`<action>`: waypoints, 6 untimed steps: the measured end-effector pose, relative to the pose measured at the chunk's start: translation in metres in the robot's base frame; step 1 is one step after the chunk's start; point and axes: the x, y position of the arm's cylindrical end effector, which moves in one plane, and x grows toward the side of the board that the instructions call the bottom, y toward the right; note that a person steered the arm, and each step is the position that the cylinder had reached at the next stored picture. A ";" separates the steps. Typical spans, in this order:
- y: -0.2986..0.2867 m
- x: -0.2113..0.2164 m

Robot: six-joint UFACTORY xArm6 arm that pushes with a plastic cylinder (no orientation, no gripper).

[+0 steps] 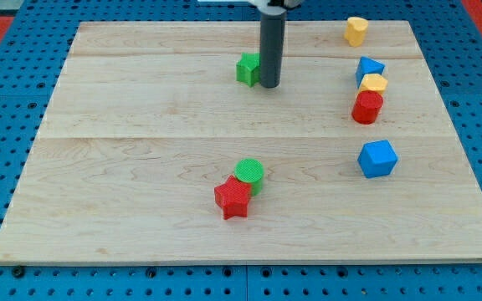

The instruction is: Slide the green star to the top left of the green circle

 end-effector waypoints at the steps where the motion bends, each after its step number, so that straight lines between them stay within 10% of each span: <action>1: 0.009 -0.032; 2: -0.021 -0.066; 6: -0.037 0.138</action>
